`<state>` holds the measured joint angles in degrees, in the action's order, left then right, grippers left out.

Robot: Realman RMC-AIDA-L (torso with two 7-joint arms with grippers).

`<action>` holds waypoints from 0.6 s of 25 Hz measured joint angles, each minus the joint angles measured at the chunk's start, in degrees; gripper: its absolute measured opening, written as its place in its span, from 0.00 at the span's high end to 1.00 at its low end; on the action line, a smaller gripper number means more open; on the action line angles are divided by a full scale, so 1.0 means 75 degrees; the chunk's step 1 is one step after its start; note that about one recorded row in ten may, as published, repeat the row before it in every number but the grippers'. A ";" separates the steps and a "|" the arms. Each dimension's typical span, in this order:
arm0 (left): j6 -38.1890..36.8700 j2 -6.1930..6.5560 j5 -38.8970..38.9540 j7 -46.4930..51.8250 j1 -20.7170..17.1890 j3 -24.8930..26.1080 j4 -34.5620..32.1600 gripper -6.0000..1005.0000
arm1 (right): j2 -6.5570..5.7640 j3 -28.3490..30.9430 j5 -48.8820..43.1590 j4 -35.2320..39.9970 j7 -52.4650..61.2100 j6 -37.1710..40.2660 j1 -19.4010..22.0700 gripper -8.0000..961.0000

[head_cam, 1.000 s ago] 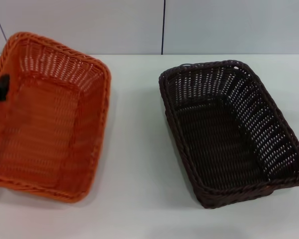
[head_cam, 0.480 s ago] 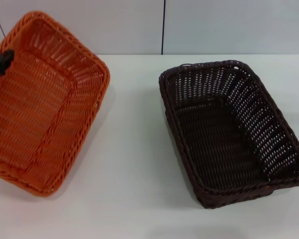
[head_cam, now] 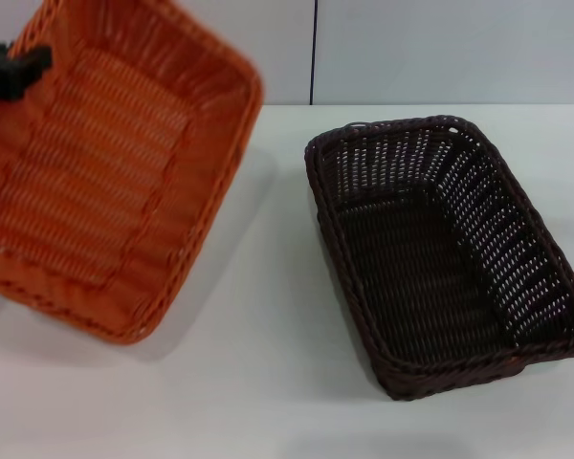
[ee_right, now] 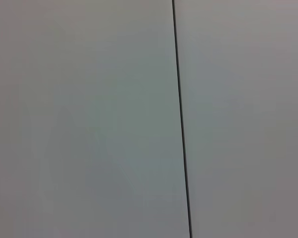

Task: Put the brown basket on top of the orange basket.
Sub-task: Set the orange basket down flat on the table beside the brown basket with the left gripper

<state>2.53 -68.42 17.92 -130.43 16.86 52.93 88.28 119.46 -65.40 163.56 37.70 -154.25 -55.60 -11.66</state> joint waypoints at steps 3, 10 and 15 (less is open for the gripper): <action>0.1614 0.0043 -0.0376 0.0919 -0.0014 -0.0063 -0.0641 0.82 | -0.0002 0.0002 0.0000 0.0000 -0.0001 -0.0015 0.0011 0.56; 0.8486 -0.2266 -0.5985 0.6180 0.0442 0.2816 -0.5287 0.82 | 0.0002 -0.0029 0.0000 0.0000 0.0000 -0.0127 0.0028 0.56; 1.0479 -0.4440 -1.2076 0.8186 0.0739 0.8472 -0.5244 0.82 | 0.0007 -0.0095 0.0000 0.0044 0.0001 -0.0210 0.0083 0.56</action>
<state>81.12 -101.72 -72.65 -69.03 22.40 116.47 48.95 119.51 -66.11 163.56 38.03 -154.24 -57.18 -11.04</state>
